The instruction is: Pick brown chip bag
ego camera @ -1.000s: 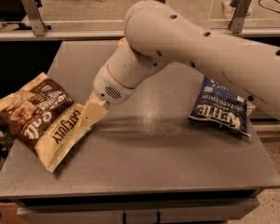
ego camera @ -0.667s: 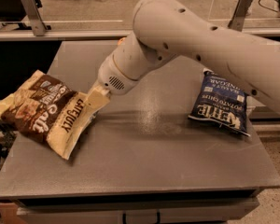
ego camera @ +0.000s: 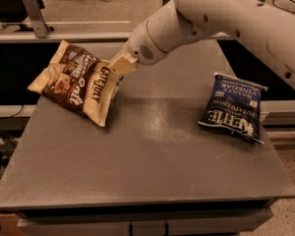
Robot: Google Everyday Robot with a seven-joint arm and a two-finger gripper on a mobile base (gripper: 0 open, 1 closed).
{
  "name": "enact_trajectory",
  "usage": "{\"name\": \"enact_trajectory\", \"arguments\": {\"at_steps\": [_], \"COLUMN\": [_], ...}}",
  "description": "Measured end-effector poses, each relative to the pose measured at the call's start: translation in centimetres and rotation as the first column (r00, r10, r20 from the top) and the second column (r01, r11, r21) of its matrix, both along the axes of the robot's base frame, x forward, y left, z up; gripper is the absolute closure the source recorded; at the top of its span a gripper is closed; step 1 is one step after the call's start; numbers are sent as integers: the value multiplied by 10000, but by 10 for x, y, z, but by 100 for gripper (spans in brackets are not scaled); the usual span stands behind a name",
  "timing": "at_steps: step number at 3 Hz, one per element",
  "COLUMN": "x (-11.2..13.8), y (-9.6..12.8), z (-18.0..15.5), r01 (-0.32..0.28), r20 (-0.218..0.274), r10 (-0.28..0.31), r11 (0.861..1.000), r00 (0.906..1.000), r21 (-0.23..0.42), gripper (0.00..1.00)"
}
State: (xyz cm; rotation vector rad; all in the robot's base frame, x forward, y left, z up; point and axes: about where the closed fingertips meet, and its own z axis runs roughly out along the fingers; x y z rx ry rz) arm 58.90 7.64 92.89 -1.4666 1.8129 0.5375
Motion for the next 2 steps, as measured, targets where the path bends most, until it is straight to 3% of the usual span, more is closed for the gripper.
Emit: {"name": "enact_trajectory", "arguments": {"at_steps": [1, 2], "x": [19, 19], "y": [-28, -40], "z": [49, 98], "r01": [19, -448], "r20": [1031, 2094], "r10": [-79, 238], "r11": [9983, 9943], "r00": [9946, 9775], "r21": [575, 964], "gripper": [100, 100]}}
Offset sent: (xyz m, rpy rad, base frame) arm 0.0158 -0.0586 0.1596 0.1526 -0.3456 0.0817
